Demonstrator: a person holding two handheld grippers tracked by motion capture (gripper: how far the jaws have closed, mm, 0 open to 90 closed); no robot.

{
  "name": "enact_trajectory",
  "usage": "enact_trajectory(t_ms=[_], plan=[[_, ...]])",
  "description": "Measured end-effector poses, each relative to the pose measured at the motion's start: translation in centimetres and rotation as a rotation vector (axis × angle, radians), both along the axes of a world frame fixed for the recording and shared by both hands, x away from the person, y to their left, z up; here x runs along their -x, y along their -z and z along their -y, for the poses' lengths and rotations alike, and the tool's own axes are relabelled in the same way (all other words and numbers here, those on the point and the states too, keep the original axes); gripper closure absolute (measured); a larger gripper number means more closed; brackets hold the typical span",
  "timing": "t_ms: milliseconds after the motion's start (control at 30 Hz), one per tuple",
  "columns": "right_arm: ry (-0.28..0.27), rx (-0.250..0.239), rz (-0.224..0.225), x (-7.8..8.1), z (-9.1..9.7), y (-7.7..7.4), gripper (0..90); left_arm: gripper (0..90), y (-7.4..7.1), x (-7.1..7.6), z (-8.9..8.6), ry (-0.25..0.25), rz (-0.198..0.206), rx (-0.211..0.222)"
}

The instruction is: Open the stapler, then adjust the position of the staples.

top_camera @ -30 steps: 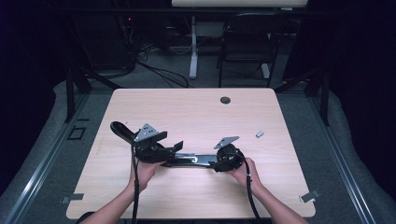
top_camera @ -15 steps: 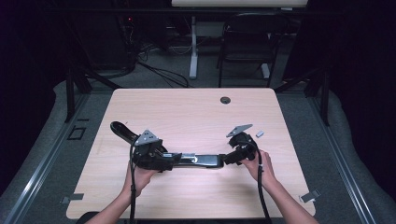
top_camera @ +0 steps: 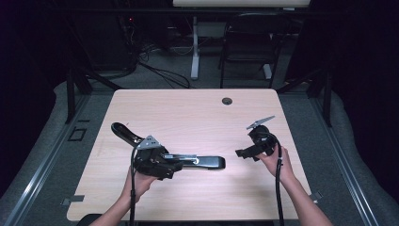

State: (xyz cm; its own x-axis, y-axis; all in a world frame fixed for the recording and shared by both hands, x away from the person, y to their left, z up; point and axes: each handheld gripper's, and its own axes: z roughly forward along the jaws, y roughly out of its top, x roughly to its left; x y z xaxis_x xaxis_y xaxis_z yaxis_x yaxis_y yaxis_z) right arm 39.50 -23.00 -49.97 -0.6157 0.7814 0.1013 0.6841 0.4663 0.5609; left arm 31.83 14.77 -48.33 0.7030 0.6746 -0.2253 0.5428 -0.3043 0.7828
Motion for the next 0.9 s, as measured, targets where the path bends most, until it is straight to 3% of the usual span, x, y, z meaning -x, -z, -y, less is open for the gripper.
enact_trajectory(t_ms=[233,600,900], plan=[[0.01,0.01,-0.031,-0.2,0.4,0.0,6.4,0.0,0.0,0.4,-0.4,0.003,-0.004,-0.008],[0.053,0.036,0.017,-0.4,1.4,-0.4,11.6,0.0,0.2,0.6,-0.8,0.008,-0.017,-0.015],[0.112,0.031,-0.009,-1.9,3.3,0.4,6.9,0.0,0.4,0.5,-0.5,0.032,-0.012,-0.038]])
